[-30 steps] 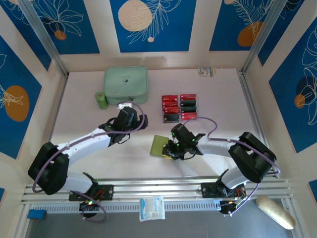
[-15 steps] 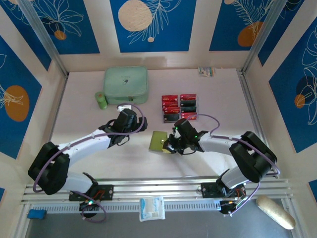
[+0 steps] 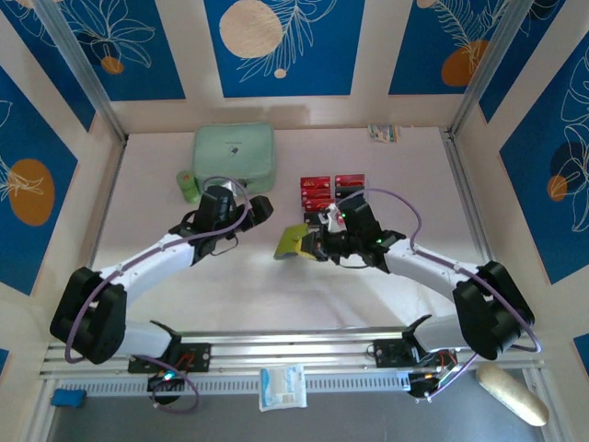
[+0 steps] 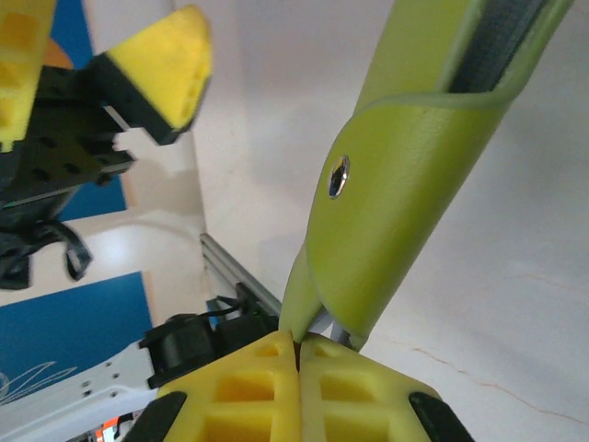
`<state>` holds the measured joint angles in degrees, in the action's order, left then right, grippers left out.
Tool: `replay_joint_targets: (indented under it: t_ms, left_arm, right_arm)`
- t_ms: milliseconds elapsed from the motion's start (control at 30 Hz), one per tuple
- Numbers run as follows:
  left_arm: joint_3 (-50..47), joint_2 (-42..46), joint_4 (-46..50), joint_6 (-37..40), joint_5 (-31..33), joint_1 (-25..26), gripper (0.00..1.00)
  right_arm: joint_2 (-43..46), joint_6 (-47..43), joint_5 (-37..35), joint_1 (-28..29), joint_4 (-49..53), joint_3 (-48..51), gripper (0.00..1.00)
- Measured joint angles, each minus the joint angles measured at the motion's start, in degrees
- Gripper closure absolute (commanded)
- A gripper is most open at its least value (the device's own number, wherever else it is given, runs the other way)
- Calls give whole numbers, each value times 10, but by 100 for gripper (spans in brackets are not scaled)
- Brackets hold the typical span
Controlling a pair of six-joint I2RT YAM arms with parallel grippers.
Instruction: Put the credit cards into the card holder
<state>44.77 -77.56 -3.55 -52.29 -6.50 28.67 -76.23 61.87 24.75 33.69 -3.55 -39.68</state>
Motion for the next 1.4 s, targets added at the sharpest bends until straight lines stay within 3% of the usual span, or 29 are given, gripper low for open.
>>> replay_joint_targets:
  t_ms: [500,1033,1200,1400]
  left_arm:
    - [-39,-63,-202,-188,-132,-4,0]
    - [-44,-82,-343,-320,-167,-4,1]
    - [-48,-82,-395,-342,-167,-4,16]
    - [-58,-88,-452,-359,-167,-6,24]
  right_arm:
    - [19,1,32,-12,-14,-47,100]
    - [-26,3,42,-4,-49,-113,100]
    - [-39,3,44,-9,-66,-96,100]
    - [-43,3,52,-25,-81,-76,100]
